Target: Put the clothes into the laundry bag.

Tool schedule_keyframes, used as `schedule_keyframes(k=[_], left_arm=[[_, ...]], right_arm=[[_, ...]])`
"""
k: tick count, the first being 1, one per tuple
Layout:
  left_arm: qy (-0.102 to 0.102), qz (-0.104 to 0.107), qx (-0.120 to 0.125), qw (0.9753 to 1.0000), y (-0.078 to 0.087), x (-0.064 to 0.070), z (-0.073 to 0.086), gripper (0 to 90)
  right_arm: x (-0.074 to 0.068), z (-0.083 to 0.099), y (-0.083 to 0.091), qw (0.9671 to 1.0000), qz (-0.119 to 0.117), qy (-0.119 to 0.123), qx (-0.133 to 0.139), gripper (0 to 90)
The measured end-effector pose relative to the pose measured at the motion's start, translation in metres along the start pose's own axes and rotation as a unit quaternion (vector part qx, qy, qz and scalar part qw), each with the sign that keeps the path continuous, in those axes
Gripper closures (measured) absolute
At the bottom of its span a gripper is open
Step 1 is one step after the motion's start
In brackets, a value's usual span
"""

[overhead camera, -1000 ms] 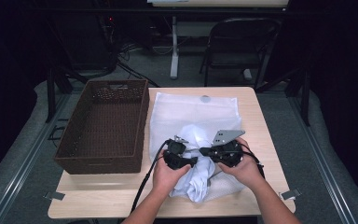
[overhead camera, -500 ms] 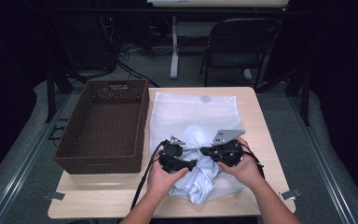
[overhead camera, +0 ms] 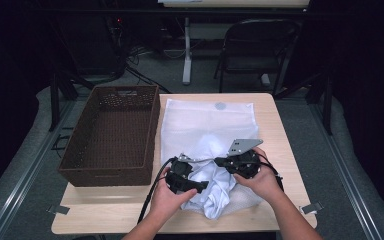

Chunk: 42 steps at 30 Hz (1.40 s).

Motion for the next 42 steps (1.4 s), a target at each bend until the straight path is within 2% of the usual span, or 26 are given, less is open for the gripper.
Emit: schedule_keyframes(k=[7, 9, 15, 22, 25, 29, 35, 38, 42], left_arm=[[-0.009, -0.008, -0.007, 0.9999, -0.008, -0.005, 0.012, 26.6], [-0.003, -0.008, -0.011, 0.9999, -0.011, -0.006, 0.016, 26.6], [-0.010, -0.018, -0.016, 0.9997, -0.018, -0.008, 0.021, 29.2], [-0.026, -0.028, 0.001, 0.9993, -0.018, -0.009, 0.026, 38.9], [-0.019, -0.032, 0.012, 0.9992, -0.019, -0.009, 0.028, 41.3], [-0.010, -0.034, 0.015, 0.9992, -0.019, -0.009, 0.029, 43.4], [-0.017, -0.036, 0.018, 0.9991, -0.019, -0.009, 0.030, 45.3], [-0.030, -0.038, 0.021, 0.9986, -0.021, -0.007, 0.031, 53.4], [-0.034, -0.034, 0.021, 0.9986, -0.021, -0.009, 0.031, 59.3]], right_arm=[[-0.003, 0.000, -0.002, 1.0000, 0.000, 0.006, -0.003, 89.2], [-0.003, 0.000, -0.002, 1.0000, -0.001, 0.006, -0.004, 89.2], [-0.004, 0.000, -0.002, 0.9999, 0.000, 0.009, -0.005, 89.2], [-0.004, 0.000, -0.002, 0.9999, 0.001, 0.011, -0.004, 89.2], [-0.004, 0.000, -0.002, 0.9999, 0.001, 0.011, -0.004, 89.2], [-0.004, 0.000, -0.001, 0.9999, 0.003, 0.014, -0.004, 89.2], [-0.006, 0.000, -0.002, 0.9999, 0.003, 0.016, -0.006, 89.2], [-0.006, -0.001, -0.003, 0.9998, 0.003, 0.017, -0.006, 89.2], [-0.007, -0.001, -0.003, 0.9998, 0.003, 0.017, -0.006, 89.2]])
Point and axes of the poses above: each handheld gripper's, and its own axes: y roughly backward along the jaws, z roughly out of its underside, x roughly to its right, the point moved 2 cm from there along -y, roughly forward along the jaws, and after that the axes turned 1 degree about -y, right-handed, at the moved point
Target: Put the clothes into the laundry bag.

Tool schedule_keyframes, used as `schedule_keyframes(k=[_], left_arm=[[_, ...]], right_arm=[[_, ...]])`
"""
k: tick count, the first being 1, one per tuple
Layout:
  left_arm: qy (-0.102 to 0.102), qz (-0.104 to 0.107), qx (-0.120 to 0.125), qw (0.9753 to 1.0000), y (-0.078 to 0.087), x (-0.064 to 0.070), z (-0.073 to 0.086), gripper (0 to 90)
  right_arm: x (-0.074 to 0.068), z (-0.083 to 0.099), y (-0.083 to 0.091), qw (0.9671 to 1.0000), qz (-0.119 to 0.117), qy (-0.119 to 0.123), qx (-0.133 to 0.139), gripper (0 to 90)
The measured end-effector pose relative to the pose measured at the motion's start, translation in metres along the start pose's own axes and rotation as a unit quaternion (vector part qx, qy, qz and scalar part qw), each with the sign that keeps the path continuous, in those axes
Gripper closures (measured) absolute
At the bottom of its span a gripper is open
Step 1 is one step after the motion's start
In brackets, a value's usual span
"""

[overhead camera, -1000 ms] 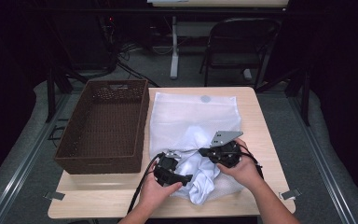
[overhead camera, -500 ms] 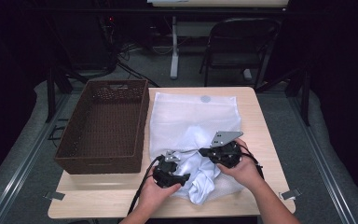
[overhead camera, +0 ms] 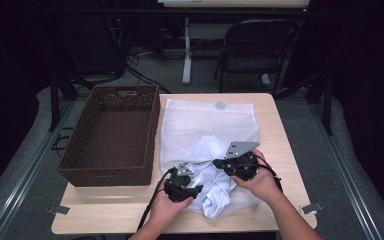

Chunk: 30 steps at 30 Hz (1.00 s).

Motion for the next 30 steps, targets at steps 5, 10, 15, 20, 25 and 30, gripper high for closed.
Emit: schedule_keyframes(k=[5, 10, 15, 20, 25, 30], left_arm=[[0.008, 0.007, 0.001, 0.9999, 0.000, -0.001, 0.000, 66.3], [0.014, 0.008, 0.001, 0.9999, 0.001, -0.001, -0.002, 71.4], [0.017, 0.008, 0.002, 0.9998, 0.003, -0.001, -0.005, 73.9], [0.024, 0.011, 0.009, 0.9996, 0.005, -0.002, -0.010, 75.0], [0.027, 0.009, 0.012, 0.9995, 0.006, -0.003, -0.015, 75.3], [0.032, 0.007, 0.017, 0.9993, 0.005, -0.003, -0.020, 75.4]], right_arm=[[-0.001, 0.000, 0.000, 1.0000, -0.001, 0.001, -0.001, 89.2], [-0.001, 0.000, 0.000, 1.0000, -0.003, 0.003, -0.001, 89.2], [-0.002, -0.001, 0.000, 1.0000, -0.004, 0.002, 0.000, 89.2], [-0.002, -0.001, 0.001, 1.0000, -0.004, 0.001, 0.002, 89.2], [-0.003, -0.002, 0.001, 1.0000, -0.005, 0.002, 0.003, 89.2], [-0.004, -0.003, 0.001, 1.0000, -0.007, 0.002, 0.004, 89.2]])
Point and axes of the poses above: each handheld gripper's, and its own axes: y roughly backward along the jaws, z roughly out of its underside, x roughly to its right, the point moved 2 cm from there along -y, roughly forward along the jaws, and after that the axes turned 1 degree about -y, right-handed, at the moved point
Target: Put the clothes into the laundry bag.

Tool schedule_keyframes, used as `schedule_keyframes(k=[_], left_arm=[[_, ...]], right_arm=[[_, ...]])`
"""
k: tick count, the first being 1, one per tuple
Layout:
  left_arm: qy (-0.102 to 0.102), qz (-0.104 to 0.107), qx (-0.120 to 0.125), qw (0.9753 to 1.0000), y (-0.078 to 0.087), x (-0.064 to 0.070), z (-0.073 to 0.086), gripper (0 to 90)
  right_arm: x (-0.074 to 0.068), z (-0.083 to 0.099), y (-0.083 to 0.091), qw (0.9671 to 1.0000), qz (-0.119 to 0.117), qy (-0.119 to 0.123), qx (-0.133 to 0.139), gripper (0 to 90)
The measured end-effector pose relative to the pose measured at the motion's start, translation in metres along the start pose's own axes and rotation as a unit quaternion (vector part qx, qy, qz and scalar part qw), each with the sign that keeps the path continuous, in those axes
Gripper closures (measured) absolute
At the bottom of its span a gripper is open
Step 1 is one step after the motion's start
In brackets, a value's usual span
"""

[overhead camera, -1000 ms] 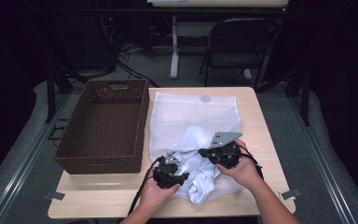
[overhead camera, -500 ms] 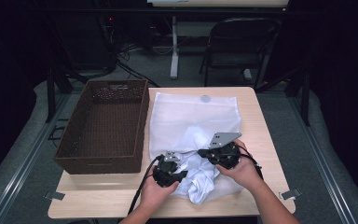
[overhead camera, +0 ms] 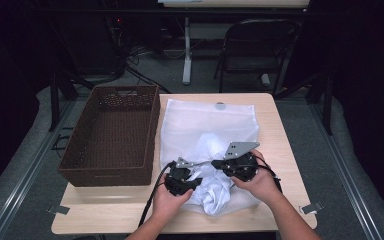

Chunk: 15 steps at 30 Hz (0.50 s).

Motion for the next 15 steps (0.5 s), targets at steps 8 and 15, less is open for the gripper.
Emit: schedule_keyframes(k=[8, 15], left_arm=[[0.012, -0.003, 0.010, 0.9999, -0.002, -0.002, -0.012, 75.7], [0.024, -0.010, 0.020, 0.9995, -0.008, -0.003, -0.019, 75.8]], right_arm=[[0.000, -0.001, 0.001, 1.0000, -0.002, 0.000, 0.002, 89.2], [0.000, 0.000, 0.001, 1.0000, -0.002, -0.002, 0.003, 89.2]])
Point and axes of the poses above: each handheld gripper's, and its own axes: y roughly backward along the jaws, z roughly out of its underside, x roughly to its right, the point moved 2 cm from there along -y, roughly forward along the jaws, and after that the axes turned 1 degree about -y, right-handed, at the moved point
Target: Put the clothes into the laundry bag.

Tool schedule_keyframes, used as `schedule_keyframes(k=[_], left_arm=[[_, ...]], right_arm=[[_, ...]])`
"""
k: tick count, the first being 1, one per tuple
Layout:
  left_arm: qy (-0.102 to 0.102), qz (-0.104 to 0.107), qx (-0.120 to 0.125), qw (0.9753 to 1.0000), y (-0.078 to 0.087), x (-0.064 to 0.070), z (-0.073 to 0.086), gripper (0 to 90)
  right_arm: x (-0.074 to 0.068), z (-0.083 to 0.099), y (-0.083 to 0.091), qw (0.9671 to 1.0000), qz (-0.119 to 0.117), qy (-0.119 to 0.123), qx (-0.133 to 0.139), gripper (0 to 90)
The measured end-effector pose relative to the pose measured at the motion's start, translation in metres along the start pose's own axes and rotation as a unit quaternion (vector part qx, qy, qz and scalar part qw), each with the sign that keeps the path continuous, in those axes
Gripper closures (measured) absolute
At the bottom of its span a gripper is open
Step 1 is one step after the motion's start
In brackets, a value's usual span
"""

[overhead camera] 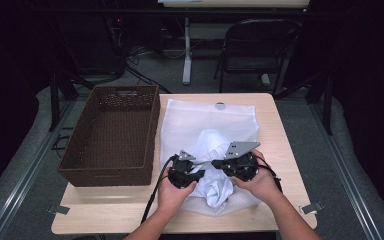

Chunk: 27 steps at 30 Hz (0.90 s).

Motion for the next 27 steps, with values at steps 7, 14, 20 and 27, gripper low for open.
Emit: schedule_keyframes(k=[7, 14, 20, 27], left_arm=[[0.008, -0.009, 0.010, 0.9999, -0.003, -0.002, -0.006, 75.8], [0.010, -0.021, 0.019, 0.9996, -0.008, -0.004, -0.007, 75.8], [0.012, -0.036, 0.035, 0.9987, -0.012, -0.004, -0.006, 75.8], [0.021, -0.038, 0.043, 0.9981, -0.015, -0.006, -0.005, 74.8]], right_arm=[[0.000, 0.000, 0.000, 1.0000, 0.000, 0.001, 0.000, 89.2], [0.001, 0.001, -0.001, 1.0000, -0.001, -0.001, 0.000, 89.2], [0.002, 0.002, -0.001, 1.0000, 0.000, -0.003, -0.002, 89.2], [0.003, 0.003, -0.002, 1.0000, 0.001, -0.004, -0.004, 89.2]])
Point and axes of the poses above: each handheld gripper's, and its own axes: y roughly backward along the jaws, z roughly out of its underside, x roughly to its right, the point moved 2 cm from there along -y, roughly forward along the jaws, and after that the axes turned 1 degree about -y, right-handed, at the moved point
